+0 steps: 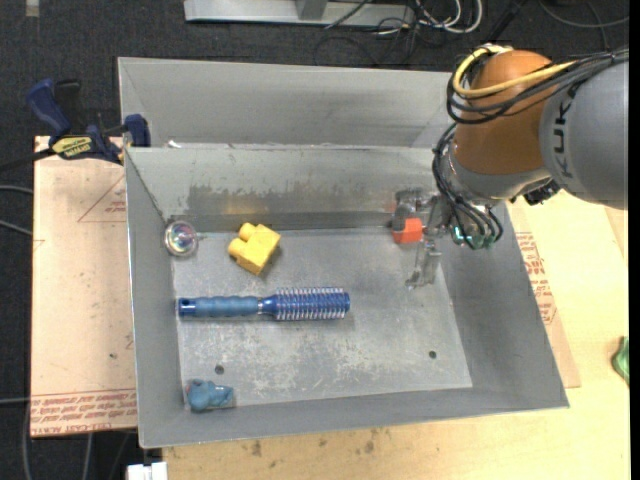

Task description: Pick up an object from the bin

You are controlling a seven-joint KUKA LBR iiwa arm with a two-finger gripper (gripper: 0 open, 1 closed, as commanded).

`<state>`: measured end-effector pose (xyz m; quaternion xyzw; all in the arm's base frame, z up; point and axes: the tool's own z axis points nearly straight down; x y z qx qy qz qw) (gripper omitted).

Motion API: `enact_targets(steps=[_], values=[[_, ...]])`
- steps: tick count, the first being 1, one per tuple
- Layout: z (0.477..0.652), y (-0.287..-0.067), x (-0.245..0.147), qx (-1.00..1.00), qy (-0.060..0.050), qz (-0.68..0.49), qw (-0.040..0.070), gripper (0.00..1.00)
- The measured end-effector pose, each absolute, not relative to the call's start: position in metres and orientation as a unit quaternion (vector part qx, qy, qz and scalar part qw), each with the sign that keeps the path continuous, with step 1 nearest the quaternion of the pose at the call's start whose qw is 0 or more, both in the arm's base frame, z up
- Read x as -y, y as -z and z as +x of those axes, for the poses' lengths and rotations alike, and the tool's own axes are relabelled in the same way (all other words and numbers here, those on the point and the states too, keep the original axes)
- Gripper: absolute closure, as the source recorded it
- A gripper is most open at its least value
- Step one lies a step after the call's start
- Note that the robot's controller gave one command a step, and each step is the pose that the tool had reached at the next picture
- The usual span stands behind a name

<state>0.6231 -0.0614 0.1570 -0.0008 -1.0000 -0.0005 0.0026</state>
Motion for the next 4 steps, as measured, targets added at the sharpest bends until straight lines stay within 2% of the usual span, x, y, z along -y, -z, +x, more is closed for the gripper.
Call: enact_targets(steps=[1, 2, 3, 4], values=[[0.583, -0.069, -0.005, 1.000, 0.002, 0.018, 0.004, 0.00], [0.582, -0.071, -0.050, 1.000, 0.002, 0.008, 0.000, 0.00], [0.582, -0.071, -0.047, 1.000, 0.000, 0.006, 0.000, 1.00], [0.578, -0.230, -0.043, 1.000, 0.000, 0.014, -0.005, 1.00]])
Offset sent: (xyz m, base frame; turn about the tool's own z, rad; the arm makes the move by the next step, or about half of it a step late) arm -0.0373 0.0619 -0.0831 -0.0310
